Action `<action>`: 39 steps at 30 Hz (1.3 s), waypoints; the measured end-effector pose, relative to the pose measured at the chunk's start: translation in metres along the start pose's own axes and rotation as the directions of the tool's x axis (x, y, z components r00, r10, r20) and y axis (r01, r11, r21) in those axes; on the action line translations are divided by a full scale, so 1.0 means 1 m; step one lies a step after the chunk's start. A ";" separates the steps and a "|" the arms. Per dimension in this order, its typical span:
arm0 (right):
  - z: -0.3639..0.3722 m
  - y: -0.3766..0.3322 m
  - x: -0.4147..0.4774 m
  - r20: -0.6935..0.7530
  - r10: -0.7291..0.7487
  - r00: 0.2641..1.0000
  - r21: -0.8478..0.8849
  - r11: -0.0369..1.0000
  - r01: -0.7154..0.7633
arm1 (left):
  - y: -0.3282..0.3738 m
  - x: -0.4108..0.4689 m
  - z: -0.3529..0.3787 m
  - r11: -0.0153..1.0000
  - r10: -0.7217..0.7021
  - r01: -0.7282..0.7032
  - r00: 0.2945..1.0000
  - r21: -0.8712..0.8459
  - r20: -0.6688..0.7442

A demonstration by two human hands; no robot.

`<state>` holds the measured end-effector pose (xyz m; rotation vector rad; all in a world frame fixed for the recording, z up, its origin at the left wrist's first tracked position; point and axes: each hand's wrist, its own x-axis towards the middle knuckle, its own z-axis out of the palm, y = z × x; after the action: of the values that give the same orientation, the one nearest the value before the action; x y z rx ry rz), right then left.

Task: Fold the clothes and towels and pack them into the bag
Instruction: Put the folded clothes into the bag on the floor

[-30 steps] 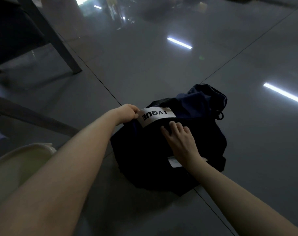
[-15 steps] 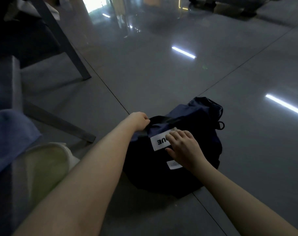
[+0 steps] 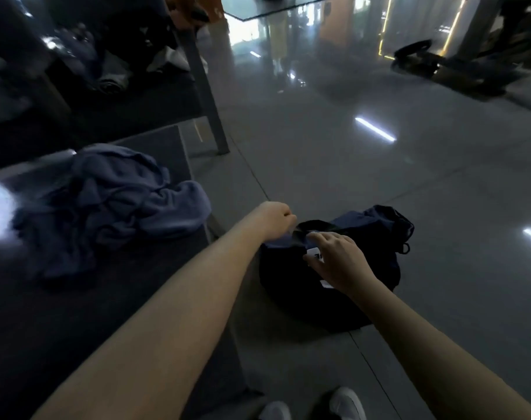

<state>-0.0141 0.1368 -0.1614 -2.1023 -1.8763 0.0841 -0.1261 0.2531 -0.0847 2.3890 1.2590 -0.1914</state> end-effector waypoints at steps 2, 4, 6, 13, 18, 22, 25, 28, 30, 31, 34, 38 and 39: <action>-0.020 -0.022 -0.009 0.002 -0.030 1.000 0.037 0.999 0.030 | -0.004 -0.036 -0.015 1.000 -0.011 0.011 0.999 -0.023 -0.035; -0.041 -0.044 -0.018 0.016 -0.059 0.998 0.048 0.997 0.058 | -0.012 -0.072 -0.028 1.000 -0.021 0.019 0.998 -0.022 -0.063; -0.061 -0.064 -0.028 0.049 -0.084 0.995 0.029 0.996 0.082 | -0.021 -0.105 -0.040 0.999 -0.042 0.041 0.996 -0.009 -0.079; -0.113 -0.130 -0.052 0.093 -0.164 0.982 0.009 0.986 0.164 | -0.068 -0.198 -0.056 0.984 -0.167 0.155 0.972 -0.085 -0.164; -0.127 -0.196 -0.066 0.122 -0.230 0.965 0.001 0.973 0.232 | -0.102 -0.269 -0.063 0.968 -0.244 0.227 0.948 -0.103 -0.204; -0.125 -0.244 -0.069 0.166 -0.280 0.946 -0.021 0.958 0.287 | -0.140 -0.320 -0.068 0.952 -0.306 0.288 0.922 -0.107 -0.237; -0.118 -0.283 -0.068 0.211 -0.332 0.919 -0.044 0.936 0.348 | -0.176 -0.356 -0.068 0.931 -0.364 0.343 0.889 -0.122 -0.277; -0.107 -0.324 -0.067 0.233 -0.399 0.887 -0.039 0.907 0.419 | -0.212 -0.387 -0.064 0.897 -0.441 0.420 0.838 -0.137 -0.320; -0.098 -0.352 -0.068 0.247 -0.437 0.865 -0.022 0.890 0.456 | -0.235 -0.405 -0.061 0.880 -0.473 0.457 0.813 -0.131 -0.341; -0.094 -0.362 -0.069 0.257 -0.449 0.856 -0.016 0.884 0.468 | -0.243 -0.410 -0.058 0.877 -0.477 0.466 0.806 -0.121 -0.351; -0.076 -0.399 -0.070 0.275 -0.498 0.822 0.006 0.856 0.517 | -0.271 -0.432 -0.053 0.862 -0.490 0.496 0.763 -0.104 -0.421; -0.053 -0.434 -0.073 0.333 -0.530 0.780 0.055 0.836 0.545 | -0.300 -0.455 -0.045 0.808 -0.551 0.587 0.719 -0.055 -0.422; -0.048 -0.440 -0.074 0.350 -0.531 0.772 0.066 0.836 0.545 | -0.308 -0.461 -0.040 0.792 -0.583 0.606 0.717 -0.073 -0.382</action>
<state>-0.4331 0.0923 -0.0079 -1.5529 -2.6514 0.3130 -0.6458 0.0755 0.0017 2.0302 2.2275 0.0699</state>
